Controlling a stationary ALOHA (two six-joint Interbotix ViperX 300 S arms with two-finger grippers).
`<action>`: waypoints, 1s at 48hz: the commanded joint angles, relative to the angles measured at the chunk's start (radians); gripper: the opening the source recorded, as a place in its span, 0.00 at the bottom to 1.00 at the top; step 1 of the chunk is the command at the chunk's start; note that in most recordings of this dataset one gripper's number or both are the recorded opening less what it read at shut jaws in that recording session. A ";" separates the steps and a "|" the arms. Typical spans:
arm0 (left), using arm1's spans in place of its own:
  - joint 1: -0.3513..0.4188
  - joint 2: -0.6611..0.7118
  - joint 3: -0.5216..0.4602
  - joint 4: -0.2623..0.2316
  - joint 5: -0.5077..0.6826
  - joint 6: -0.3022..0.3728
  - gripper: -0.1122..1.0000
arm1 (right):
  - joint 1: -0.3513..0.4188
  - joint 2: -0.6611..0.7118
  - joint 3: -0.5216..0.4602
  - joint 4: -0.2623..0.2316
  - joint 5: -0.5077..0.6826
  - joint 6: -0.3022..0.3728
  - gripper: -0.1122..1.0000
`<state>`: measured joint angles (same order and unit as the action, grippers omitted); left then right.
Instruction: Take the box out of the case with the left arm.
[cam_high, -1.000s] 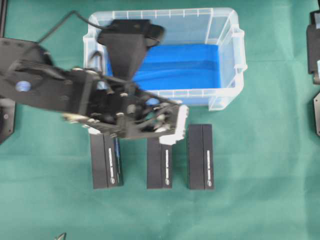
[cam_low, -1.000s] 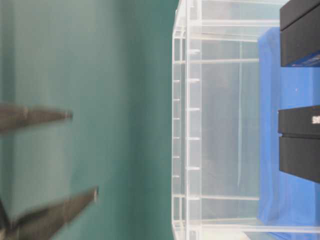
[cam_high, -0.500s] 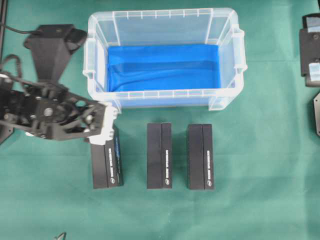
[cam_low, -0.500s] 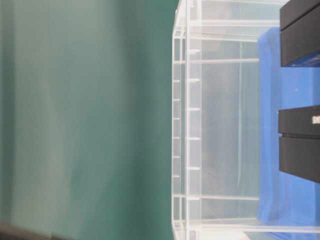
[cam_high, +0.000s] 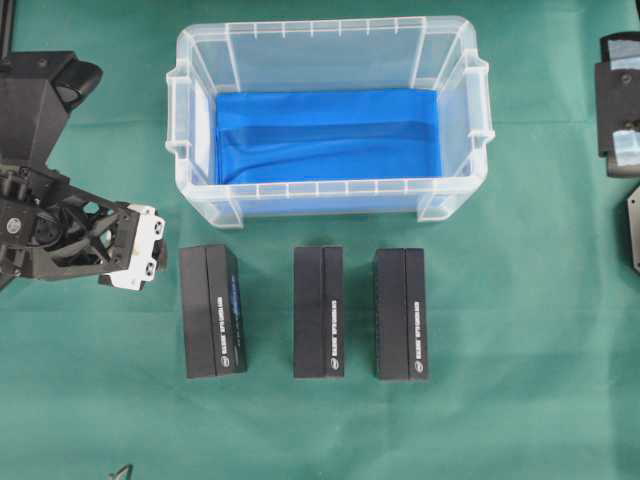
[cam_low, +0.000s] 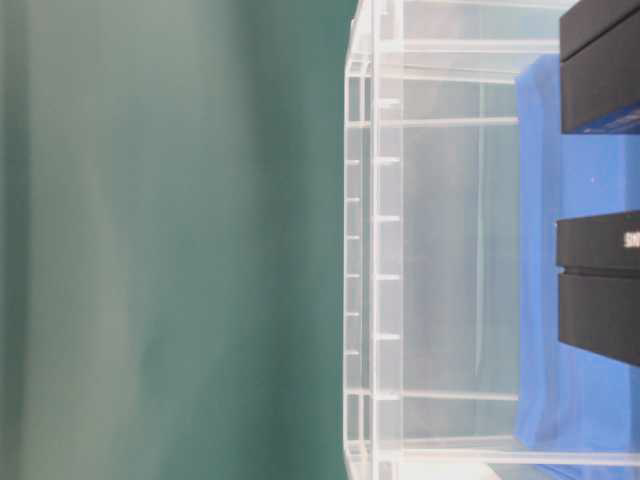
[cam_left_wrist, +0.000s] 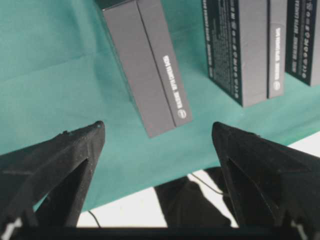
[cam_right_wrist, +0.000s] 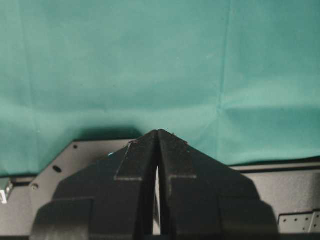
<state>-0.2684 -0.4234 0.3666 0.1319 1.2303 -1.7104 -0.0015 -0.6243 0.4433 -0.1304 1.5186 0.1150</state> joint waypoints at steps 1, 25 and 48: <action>0.002 -0.014 -0.009 0.015 0.003 -0.002 0.84 | -0.002 0.002 -0.011 -0.003 -0.002 0.000 0.10; 0.170 -0.078 0.034 0.025 0.107 0.063 0.84 | 0.000 0.002 -0.009 -0.003 -0.002 0.002 0.10; 0.402 -0.091 0.035 0.015 0.106 0.307 0.84 | 0.000 0.002 -0.008 -0.003 -0.005 0.003 0.10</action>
<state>0.0982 -0.5108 0.4234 0.1473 1.3407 -1.4220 -0.0015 -0.6228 0.4449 -0.1304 1.5202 0.1150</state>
